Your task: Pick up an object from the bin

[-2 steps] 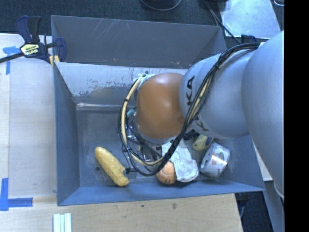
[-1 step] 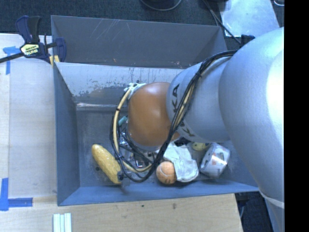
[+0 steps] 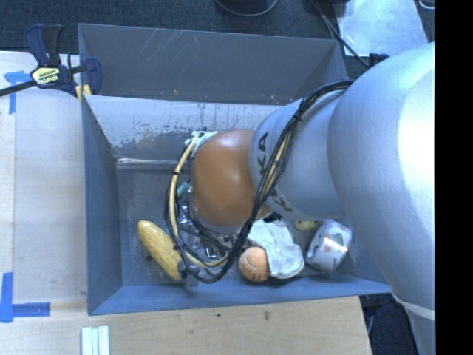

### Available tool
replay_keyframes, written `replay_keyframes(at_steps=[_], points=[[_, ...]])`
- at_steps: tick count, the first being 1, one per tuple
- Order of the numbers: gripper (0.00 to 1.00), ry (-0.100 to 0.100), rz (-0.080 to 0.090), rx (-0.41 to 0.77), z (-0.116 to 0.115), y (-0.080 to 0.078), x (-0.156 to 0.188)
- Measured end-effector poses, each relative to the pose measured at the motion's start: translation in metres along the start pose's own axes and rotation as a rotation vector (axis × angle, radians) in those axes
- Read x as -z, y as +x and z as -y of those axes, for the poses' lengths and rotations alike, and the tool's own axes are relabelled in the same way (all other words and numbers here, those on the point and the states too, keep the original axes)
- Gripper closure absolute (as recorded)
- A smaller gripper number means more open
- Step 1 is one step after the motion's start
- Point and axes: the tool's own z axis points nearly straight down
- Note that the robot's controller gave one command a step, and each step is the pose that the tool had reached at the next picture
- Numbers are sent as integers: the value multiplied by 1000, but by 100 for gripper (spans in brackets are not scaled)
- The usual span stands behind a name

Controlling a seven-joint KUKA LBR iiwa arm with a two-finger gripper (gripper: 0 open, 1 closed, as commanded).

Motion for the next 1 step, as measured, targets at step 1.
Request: replay_keyframes(at_steps=[1], points=[[0,-1,0,27,-1,-8,-11]])
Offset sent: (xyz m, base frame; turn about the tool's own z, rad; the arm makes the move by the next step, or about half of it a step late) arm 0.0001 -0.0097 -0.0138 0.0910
